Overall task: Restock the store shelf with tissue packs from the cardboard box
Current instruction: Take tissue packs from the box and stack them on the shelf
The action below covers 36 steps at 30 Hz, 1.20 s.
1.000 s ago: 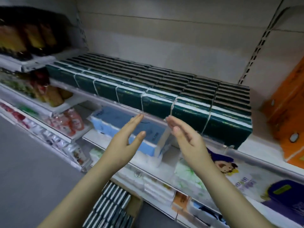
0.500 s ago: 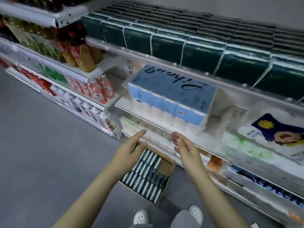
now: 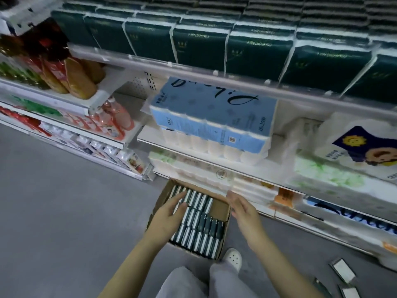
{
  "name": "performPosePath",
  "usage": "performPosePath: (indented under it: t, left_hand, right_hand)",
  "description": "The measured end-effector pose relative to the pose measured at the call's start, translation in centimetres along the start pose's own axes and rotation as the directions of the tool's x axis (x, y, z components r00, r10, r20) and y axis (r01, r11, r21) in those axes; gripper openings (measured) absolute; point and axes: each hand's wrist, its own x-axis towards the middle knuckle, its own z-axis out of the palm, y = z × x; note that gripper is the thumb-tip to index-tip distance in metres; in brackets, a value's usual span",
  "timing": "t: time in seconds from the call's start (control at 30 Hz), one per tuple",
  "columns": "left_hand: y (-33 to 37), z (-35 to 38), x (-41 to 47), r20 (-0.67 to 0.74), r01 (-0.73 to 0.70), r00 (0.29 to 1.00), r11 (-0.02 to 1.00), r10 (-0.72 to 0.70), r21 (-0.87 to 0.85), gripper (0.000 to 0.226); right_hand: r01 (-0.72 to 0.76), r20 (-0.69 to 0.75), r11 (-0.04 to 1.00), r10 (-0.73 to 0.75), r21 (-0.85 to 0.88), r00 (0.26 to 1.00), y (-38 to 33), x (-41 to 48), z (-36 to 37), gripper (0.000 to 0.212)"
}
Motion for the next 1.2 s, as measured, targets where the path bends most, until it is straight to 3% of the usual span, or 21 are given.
performPosePath:
  t: [0.23,0.47,0.6,0.67,0.77,0.9,1.2]
  left_hand:
    - [-1.7,-2.6,1.8,0.119,0.059,0.991,0.998,-0.056,-0.021,0.043]
    - [-5.1,-10.8,5.6,0.331,0.018,0.943,0.999,-0.029,0.036,0.042]
    - [-6.5,-13.8,7.6,0.440,-0.024,0.898,0.997,-0.009,0.070,0.034]
    - [-6.8,-14.4,8.1,0.452,-0.019,0.892,0.997,-0.019,0.078,0.036]
    - [-6.9,-14.0,8.5,0.459,-0.001,0.888,0.997,-0.035,0.077,0.039]
    - [-7.0,-12.2,8.8,0.480,0.055,0.872,0.994,-0.095,0.097,0.039]
    - [-10.8,-5.7,13.8,0.415,0.368,0.851,0.929,-0.322,-0.035,0.027]
  right_hand:
    - [-0.097,-0.047,0.995,0.097,0.000,0.994,2.2,0.7,2.8,0.019]
    - [-0.175,-0.307,0.974,0.213,0.146,0.928,2.7,1.2,10.7,0.033]
    - [-0.154,-0.406,0.947,0.264,0.284,0.875,3.5,1.4,15.5,0.035]
    - [-0.141,-0.422,0.944,0.262,0.297,0.868,3.6,1.2,17.2,0.045]
    - [-0.119,-0.422,0.942,0.250,0.312,0.871,3.4,1.1,18.0,0.039]
    - [-0.140,-0.412,0.933,0.276,0.330,0.868,4.4,1.3,17.4,0.034]
    - [-0.272,-0.367,0.881,0.417,0.386,0.831,11.7,5.4,14.5,0.025]
